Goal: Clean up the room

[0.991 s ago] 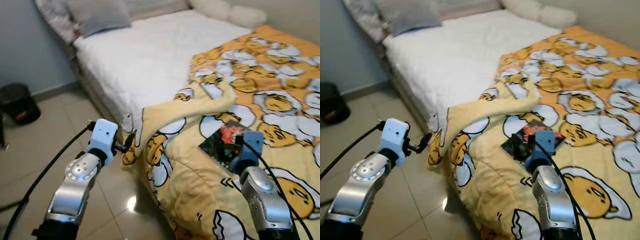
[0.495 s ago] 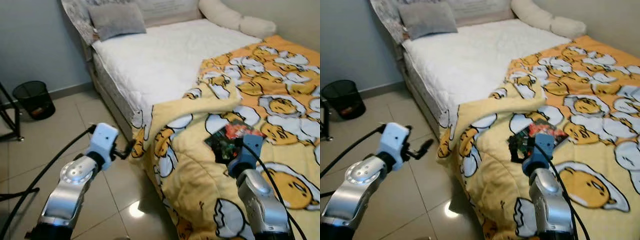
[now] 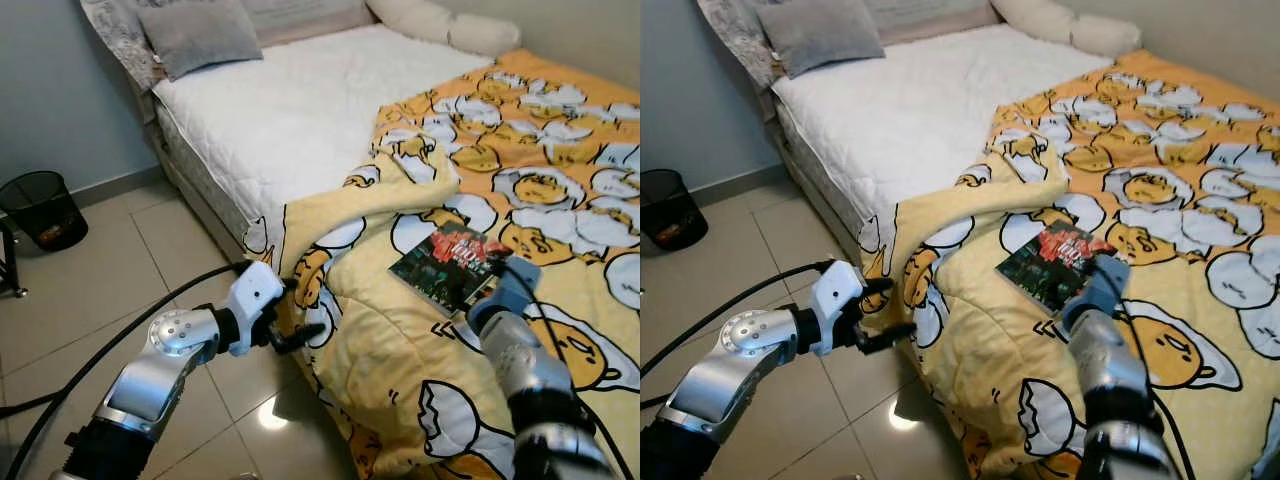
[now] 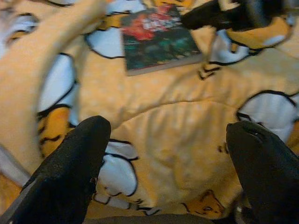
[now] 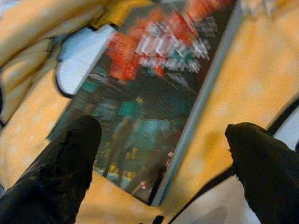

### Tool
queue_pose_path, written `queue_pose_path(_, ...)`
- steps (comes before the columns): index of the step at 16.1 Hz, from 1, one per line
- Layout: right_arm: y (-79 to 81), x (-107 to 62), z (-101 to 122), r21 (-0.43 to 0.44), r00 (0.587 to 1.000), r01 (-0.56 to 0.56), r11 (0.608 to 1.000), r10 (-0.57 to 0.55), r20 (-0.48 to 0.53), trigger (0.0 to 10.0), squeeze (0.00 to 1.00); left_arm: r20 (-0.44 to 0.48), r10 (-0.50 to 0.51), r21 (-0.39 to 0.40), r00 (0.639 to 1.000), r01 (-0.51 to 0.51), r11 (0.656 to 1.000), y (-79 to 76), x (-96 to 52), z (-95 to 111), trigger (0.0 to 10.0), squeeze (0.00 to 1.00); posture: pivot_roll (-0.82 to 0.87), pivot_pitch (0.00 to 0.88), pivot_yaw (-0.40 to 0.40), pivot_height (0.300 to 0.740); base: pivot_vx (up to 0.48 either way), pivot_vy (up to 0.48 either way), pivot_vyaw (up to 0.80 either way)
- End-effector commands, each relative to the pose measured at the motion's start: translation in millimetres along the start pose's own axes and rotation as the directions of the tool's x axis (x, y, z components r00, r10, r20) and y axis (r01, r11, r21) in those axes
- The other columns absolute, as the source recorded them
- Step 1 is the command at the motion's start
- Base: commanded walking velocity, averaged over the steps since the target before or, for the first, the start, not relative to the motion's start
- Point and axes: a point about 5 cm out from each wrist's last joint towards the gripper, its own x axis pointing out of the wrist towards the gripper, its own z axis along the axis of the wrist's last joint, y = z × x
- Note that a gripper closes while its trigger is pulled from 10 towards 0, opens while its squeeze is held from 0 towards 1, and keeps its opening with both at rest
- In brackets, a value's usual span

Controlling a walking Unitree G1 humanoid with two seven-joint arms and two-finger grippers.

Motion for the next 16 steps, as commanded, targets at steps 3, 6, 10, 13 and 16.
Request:
queue_pose_path(3,4.4,7.2,3.2,0.107,1.0,-0.028,0.994,0.029,-0.008,10.0,0.0,-0.001,-0.072,0.016,0.997,0.072,0.997,-2.0,-3.2,3.9,10.0,0.24,-0.06,0.0,0.046,0.74,0.0,0.0,0.0)
queue_pose_path(6,7.8,12.8,12.0,0.23,0.998,-0.063,0.971,0.06,0.018,10.0,0.0,-0.015,-0.103,0.015,0.995,0.103,0.995,-4.1,-8.2,3.1,10.0,0.24,-0.05,0.0,0.051,0.74,0.0,0.0,0.0)
queue_pose_path(10,-0.7,14.6,5.7,0.208,1.0,0.016,0.978,-0.011,-0.024,10.0,0.0,-0.03,-0.135,0.015,0.99,0.135,0.991,-9.3,-12.2,3.7,10.0,0.24,-0.02,0.0,0.057,0.74,0.0,0.0,0.0)
queue_pose_path(13,-0.1,16.0,8.0,0.236,1.0,0.014,0.972,-0.012,-0.01,10.0,0.0,-0.036,-0.145,0.014,0.989,0.145,0.989,-12.1,-16.0,5.2,10.0,0.24,-0.01,0.0,0.061,0.74,0.0,0.0,0.0)
queue_pose_path(16,3.0,16.4,6.6,0.358,1.0,-0.021,0.933,0.027,-0.012,10.0,0.0,-0.043,-0.16,0.003,0.986,0.16,0.987,-16.3,-19.0,5.5,10.0,0.24,0.01,0.0,0.065,0.74,0.0,0.0,0.0)
